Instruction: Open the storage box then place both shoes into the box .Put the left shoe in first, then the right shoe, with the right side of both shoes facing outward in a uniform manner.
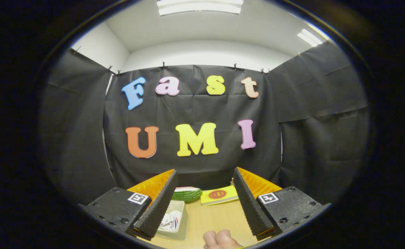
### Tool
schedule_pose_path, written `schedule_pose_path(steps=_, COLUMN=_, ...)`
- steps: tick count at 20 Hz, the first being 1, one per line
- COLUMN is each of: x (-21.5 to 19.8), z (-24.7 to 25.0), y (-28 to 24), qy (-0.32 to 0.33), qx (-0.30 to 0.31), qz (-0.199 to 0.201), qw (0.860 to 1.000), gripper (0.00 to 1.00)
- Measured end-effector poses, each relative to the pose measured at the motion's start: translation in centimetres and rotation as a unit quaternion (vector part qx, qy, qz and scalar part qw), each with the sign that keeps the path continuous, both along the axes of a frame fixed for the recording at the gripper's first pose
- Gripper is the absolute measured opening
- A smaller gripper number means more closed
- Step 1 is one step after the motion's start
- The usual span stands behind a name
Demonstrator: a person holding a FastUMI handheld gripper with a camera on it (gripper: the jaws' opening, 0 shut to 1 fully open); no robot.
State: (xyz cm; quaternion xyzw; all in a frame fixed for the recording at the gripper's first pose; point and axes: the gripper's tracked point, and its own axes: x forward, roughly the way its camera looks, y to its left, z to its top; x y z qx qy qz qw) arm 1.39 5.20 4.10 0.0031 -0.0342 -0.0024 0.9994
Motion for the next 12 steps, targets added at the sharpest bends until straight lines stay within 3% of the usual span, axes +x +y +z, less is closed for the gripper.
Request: schedule_pose_path(steps=12, x=0.2, z=-1.2, y=-0.5, qy=0.011, qx=-0.011, qz=0.007, qw=1.000, gripper=1.00)
